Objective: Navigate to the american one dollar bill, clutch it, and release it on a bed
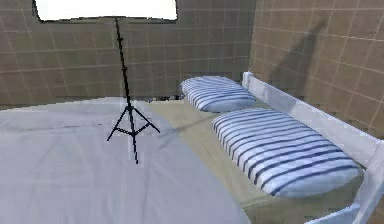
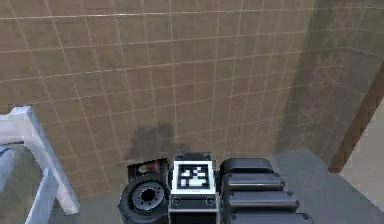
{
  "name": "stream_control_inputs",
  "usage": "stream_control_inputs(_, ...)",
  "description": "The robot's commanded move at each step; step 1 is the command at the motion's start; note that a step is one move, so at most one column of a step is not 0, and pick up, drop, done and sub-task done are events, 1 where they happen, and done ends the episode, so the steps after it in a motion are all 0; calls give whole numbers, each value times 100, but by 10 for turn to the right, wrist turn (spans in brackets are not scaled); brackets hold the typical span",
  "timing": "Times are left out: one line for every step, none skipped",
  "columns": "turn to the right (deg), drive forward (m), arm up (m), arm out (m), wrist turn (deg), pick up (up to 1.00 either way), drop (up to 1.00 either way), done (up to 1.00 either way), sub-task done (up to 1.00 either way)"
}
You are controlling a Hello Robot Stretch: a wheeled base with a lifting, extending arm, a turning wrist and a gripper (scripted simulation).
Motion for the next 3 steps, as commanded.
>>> stream_control_inputs(210,0,0,0,0,0,0,0,0)
stream_control_inputs(-450,0,0,0,0,0,0,0,0)
stream_control_inputs(-240,0,0,0,0,0,0,0,0)
